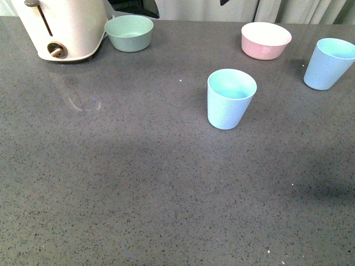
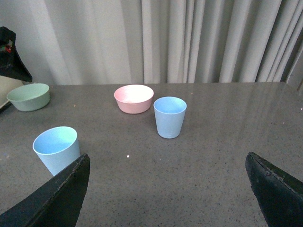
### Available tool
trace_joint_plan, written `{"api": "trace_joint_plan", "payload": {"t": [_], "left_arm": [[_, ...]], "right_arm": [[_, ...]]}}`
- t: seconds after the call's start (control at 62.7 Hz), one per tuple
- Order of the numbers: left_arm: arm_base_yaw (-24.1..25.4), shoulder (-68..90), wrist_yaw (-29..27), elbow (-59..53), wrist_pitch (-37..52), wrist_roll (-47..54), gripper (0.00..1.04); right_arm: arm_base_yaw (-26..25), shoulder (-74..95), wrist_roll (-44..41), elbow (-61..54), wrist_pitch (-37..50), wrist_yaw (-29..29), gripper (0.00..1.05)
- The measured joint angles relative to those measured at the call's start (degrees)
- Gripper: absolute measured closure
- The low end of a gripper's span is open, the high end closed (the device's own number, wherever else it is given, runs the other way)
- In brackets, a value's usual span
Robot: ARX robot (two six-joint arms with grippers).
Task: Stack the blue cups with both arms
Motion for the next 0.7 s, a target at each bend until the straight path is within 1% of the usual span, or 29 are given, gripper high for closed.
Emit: {"api": "trace_joint_plan", "payload": {"t": [0.064, 0.096, 0.112, 0.128, 0.144, 0.176, 0.191, 0.223, 0.239, 0.271, 0.287, 0.319, 0.415, 0.574, 0.702], "left_arm": [[0.0, 0.0, -0.1, -0.3, 0.0, 0.2, 0.09], [-0.2, -0.6, -3.8, -2.8, 5.3, 2.5, 0.12], [-0.3, -1.4, -7.6, -5.8, 11.4, 5.4, 0.16], [-0.3, -1.9, -9.5, -7.4, 14.4, 6.1, 0.17], [-0.3, -3.0, -12.9, -10.8, 20.3, 9.4, 0.21], [0.2, -5.8, -17.6, -18.7, 32.4, 14.4, 0.28], [0.9, -8.0, -18.9, -24.7, 41.2, 18.1, 0.33], [2.4, -11.0, -18.6, -32.2, 52.8, 22.4, 0.4], [3.6, -13.2, -18.1, -37.4, 61.5, 24.0, 0.46], [4.9, -15.7, -17.4, -41.8, 67.8, 25.4, 0.51], [5.4, -16.5, -17.2, -43.2, 69.5, 26.0, 0.53], [7.3, -19.9, -16.2, -48.2, 74.5, 27.2, 0.6], [10.9, -26.4, -13.9, -57.4, 79.4, 28.6, 0.76], [14.7, -33.5, -8.6, -69.5, 81.0, 29.4, 1.03], [18.1, -40.1, -5.5, -76.2, 81.3, 29.9, 1.03]], "right_arm": [[0.0, 0.0, 0.0, 0.0, 0.0, 0.0, 0.09], [0.0, 0.0, 0.0, 0.0, 0.0, 0.0, 0.09], [0.0, 0.0, 0.0, 0.0, 0.0, 0.0, 0.09], [0.0, 0.0, 0.0, 0.0, 0.0, 0.0, 0.09], [0.0, 0.0, 0.0, 0.0, 0.0, 0.0, 0.09], [0.0, 0.0, 0.0, 0.0, 0.0, 0.0, 0.09], [0.0, 0.0, 0.0, 0.0, 0.0, 0.0, 0.09], [0.0, 0.0, 0.0, 0.0, 0.0, 0.1, 0.09], [0.0, 0.0, 0.0, 0.0, 0.0, 0.1, 0.09], [0.0, 0.0, 0.0, 0.0, 0.0, 0.0, 0.09], [0.0, 0.0, 0.0, 0.0, 0.0, 0.0, 0.09], [0.0, 0.0, 0.0, 0.0, 0.0, 0.0, 0.09], [0.0, 0.0, 0.0, 0.0, 0.0, 0.0, 0.09], [0.0, 0.0, 0.0, 0.0, 0.0, 0.0, 0.09], [0.0, 0.0, 0.0, 0.0, 0.0, 0.0, 0.09]]}}
